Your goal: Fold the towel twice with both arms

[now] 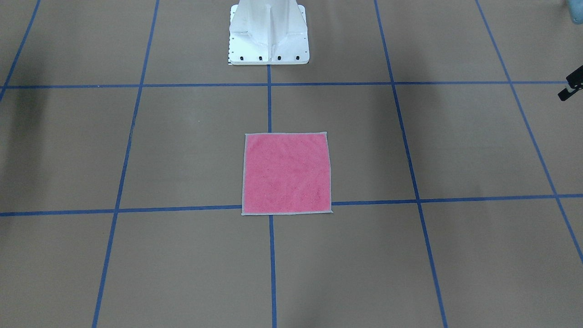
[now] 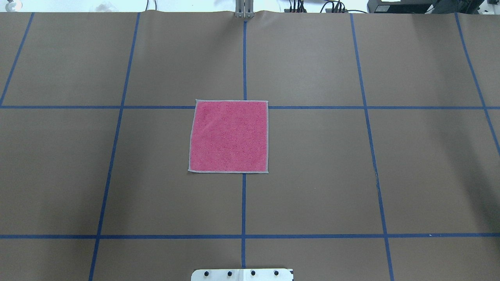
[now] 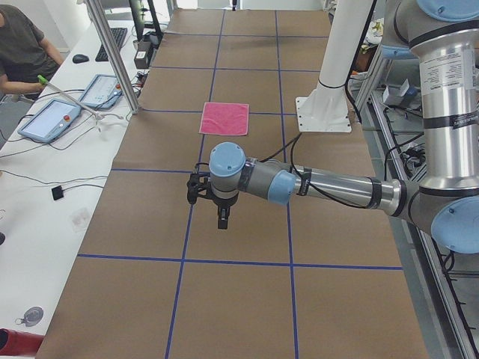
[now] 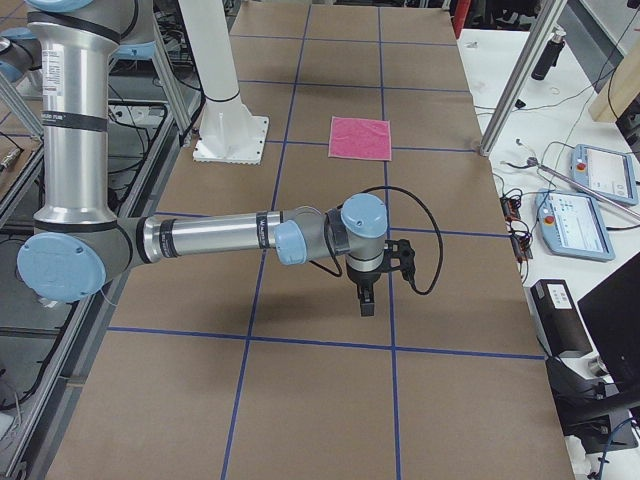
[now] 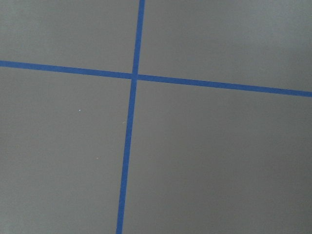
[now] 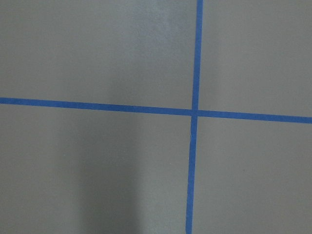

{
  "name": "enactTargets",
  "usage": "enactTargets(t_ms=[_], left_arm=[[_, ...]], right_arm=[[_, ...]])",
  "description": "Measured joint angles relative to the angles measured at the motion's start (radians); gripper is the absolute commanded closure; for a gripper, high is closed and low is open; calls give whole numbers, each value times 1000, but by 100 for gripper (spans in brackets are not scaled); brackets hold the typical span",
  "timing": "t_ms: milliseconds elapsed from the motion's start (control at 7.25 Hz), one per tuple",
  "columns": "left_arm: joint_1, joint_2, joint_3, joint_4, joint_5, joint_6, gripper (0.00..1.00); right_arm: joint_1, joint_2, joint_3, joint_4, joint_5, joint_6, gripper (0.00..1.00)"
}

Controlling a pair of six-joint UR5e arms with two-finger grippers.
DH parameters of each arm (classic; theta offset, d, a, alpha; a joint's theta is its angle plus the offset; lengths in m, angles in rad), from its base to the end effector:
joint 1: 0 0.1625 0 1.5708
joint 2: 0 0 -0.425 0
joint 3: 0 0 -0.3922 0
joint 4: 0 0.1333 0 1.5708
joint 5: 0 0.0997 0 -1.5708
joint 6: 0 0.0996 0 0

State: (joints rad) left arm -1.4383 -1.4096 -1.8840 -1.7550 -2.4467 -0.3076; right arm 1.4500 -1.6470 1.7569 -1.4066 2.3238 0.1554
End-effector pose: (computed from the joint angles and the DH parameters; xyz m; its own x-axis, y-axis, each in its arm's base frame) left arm 0.0011 -0.4383 0.5499 0.6108 0.0367 -0.7910 0.0632 0.9935 0.0949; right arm 0.0077 -0.4775 0.5862 0.7115 -0.1205 0.6923 0.0060 0.9862 0.1655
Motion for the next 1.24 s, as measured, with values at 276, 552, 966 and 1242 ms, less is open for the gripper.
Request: enactTargets(t_ms=[276,552,966,1242], left_arm=[[75,-60,-4,-19,-5,-172,0],[213,-120,-24,-20,-11,-379,0],[374,-242,-32,-25,52,-687,0],[510,-356,-32,-26,169,-885,0]], right_arm=[[-77,-3,12,64,18,140,0],[-197,1,29,181,22,394,0],[-375,55,36,346,11,842,0],[-491,149,39,361,-41,1109,0]])
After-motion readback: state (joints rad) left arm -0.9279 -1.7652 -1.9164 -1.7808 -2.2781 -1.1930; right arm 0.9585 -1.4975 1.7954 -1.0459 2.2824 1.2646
